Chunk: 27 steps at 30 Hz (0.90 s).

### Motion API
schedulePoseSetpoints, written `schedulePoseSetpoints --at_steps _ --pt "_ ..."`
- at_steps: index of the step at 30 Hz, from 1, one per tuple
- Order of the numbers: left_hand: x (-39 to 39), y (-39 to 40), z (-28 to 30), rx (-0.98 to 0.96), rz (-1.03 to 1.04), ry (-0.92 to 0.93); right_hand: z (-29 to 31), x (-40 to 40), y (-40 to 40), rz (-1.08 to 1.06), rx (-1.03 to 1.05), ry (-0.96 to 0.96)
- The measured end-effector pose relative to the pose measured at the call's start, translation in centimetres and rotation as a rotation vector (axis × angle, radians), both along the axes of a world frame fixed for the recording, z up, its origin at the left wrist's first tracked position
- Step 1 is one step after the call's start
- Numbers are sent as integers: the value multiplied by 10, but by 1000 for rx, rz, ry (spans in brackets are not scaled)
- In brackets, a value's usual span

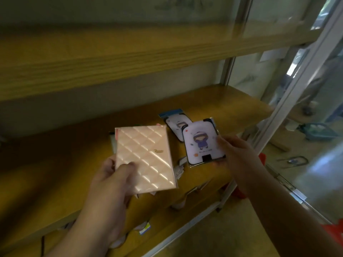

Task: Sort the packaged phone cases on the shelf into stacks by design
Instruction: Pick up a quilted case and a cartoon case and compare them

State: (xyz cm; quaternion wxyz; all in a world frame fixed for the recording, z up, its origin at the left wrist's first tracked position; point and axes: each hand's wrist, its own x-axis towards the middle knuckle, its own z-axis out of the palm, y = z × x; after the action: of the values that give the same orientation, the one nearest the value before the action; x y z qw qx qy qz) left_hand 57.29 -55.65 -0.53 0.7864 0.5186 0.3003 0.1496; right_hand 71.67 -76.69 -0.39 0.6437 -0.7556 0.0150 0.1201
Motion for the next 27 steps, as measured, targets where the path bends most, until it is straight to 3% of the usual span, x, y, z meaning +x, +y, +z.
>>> schedulePoseSetpoints --at_steps 7,11,19,27 --pt "42 -32 -2 48 149 -10 -7 102 12 247 -220 -65" --pt "67 -52 0 51 221 -34 -15 143 24 357 -381 -219" --pt "105 -87 -2 124 334 -26 -21 176 13 656 -660 -391" --pt "155 -123 5 149 326 -12 -1 209 -64 499 -552 -725"
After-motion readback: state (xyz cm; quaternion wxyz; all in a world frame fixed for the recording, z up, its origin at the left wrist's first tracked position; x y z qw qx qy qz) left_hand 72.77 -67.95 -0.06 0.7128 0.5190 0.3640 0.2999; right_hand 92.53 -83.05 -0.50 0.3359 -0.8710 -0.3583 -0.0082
